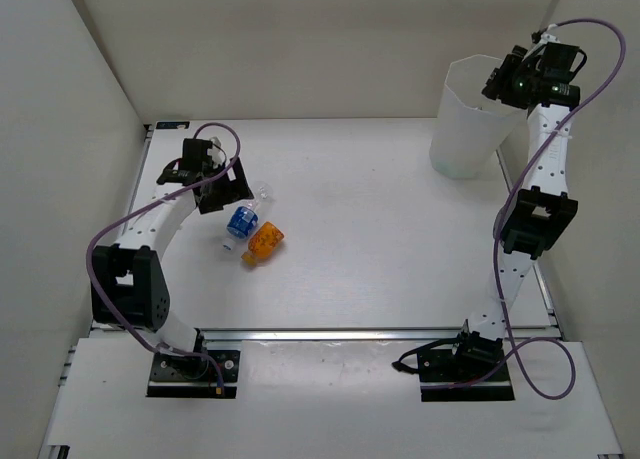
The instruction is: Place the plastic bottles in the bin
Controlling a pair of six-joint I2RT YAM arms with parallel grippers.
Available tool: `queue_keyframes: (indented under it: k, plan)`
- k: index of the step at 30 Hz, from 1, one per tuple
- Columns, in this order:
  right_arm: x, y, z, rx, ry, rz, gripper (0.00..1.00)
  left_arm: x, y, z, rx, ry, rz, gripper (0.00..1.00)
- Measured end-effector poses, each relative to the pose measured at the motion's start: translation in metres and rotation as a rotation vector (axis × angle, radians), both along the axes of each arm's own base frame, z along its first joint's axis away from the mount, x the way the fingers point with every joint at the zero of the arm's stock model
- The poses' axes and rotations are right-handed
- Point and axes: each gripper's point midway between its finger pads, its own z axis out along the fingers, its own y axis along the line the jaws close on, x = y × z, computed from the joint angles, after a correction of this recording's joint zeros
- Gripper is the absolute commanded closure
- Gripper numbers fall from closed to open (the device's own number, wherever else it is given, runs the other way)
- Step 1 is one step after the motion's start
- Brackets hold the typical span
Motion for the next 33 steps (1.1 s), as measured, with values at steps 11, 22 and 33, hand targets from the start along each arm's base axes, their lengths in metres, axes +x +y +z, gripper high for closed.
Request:
queue_keyframes:
  k: [11, 22, 33]
  plan:
    - [0.018, 0.005, -0.026, -0.088, 0.021, 0.04, 0.03, 0.033, 0.021, -0.007, 0.036, 0.034, 0.001, 0.01]
    - [0.01, 0.051, 0.014, 0.002, -0.085, 0.234, 0.01, 0.021, -0.009, -0.042, 0.006, 0.148, -0.196, 0.01]
    - [-0.118, 0.12, 0.14, 0.052, -0.271, 0.485, 0.01, 0.016, -0.011, -0.086, 0.086, 0.264, -0.194, 0.47]
